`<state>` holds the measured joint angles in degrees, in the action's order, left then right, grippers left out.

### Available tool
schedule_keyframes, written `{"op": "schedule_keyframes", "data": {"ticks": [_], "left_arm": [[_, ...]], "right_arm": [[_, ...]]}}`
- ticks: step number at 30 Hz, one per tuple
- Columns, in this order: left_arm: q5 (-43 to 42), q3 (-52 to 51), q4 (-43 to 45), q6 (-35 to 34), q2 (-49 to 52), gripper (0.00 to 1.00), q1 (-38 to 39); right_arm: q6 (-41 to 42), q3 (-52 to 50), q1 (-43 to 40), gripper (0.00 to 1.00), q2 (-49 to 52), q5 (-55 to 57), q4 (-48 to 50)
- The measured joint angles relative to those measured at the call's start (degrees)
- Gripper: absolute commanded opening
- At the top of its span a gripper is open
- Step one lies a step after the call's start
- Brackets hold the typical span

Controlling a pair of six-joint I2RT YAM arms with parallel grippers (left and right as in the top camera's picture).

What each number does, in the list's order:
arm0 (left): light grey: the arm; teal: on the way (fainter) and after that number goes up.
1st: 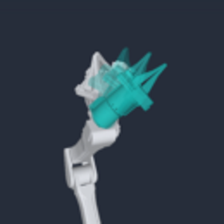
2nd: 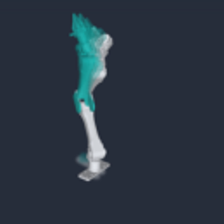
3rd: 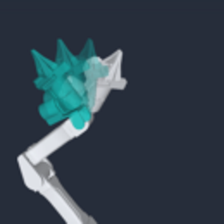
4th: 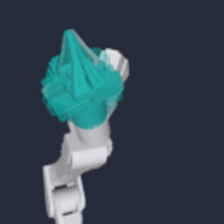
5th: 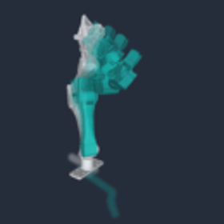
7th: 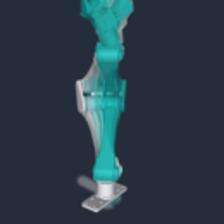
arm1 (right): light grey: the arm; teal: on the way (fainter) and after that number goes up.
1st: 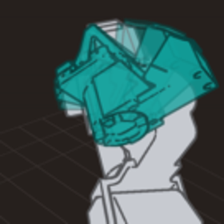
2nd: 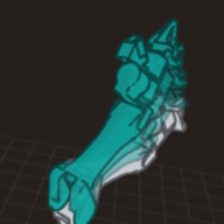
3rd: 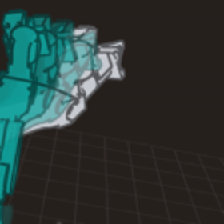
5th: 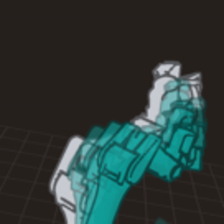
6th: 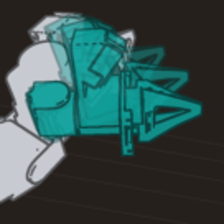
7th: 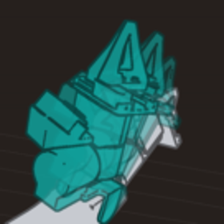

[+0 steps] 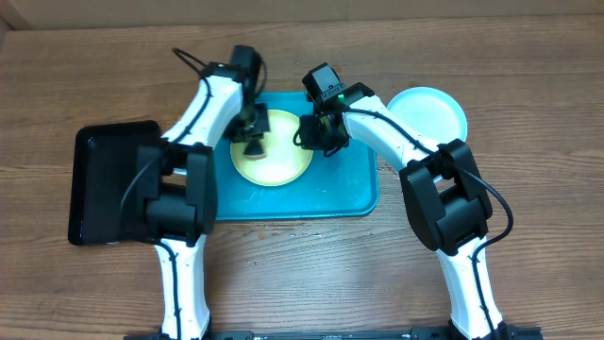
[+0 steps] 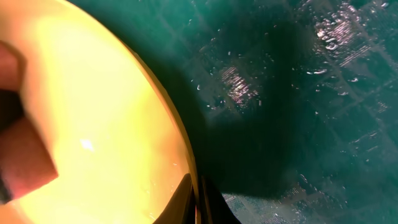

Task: Clean dirty plates on tray and stack at the side
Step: 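Scrub the yellow-green plate with the sponge while right gripper holds it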

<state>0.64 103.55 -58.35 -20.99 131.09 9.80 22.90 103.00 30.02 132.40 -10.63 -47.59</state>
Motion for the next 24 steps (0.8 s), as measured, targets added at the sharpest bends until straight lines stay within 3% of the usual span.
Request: {"op": "schedule_keyframes", "data": {"ticks": [1,3,6,12,24], "left_arm": [[-1.1,0.1,-0.4,0.0,0.0,0.48,-0.6],[-2.1,0.3,-0.4,0.3,0.0,0.35,-0.9],[-4.6,0.3,-0.1,2.8,0.1,0.27,-1.7],[-11.8,0.3,0.8,6.4,0.3,0.22,-3.6],[-14.6,3.9,-5.5,7.9,2.2,0.19,-3.5]], "right_arm": [[-0.1,0.0,0.0,0.04,0.0,-0.4,0.2],[0.0,0.0,0.3,0.04,0.0,-0.4,0.2],[0.0,0.0,0.4,0.04,0.0,-0.3,0.2],[0.0,0.0,0.4,0.04,0.0,-0.5,0.2],[0.0,0.0,0.4,0.04,0.0,-0.5,0.4]]}}
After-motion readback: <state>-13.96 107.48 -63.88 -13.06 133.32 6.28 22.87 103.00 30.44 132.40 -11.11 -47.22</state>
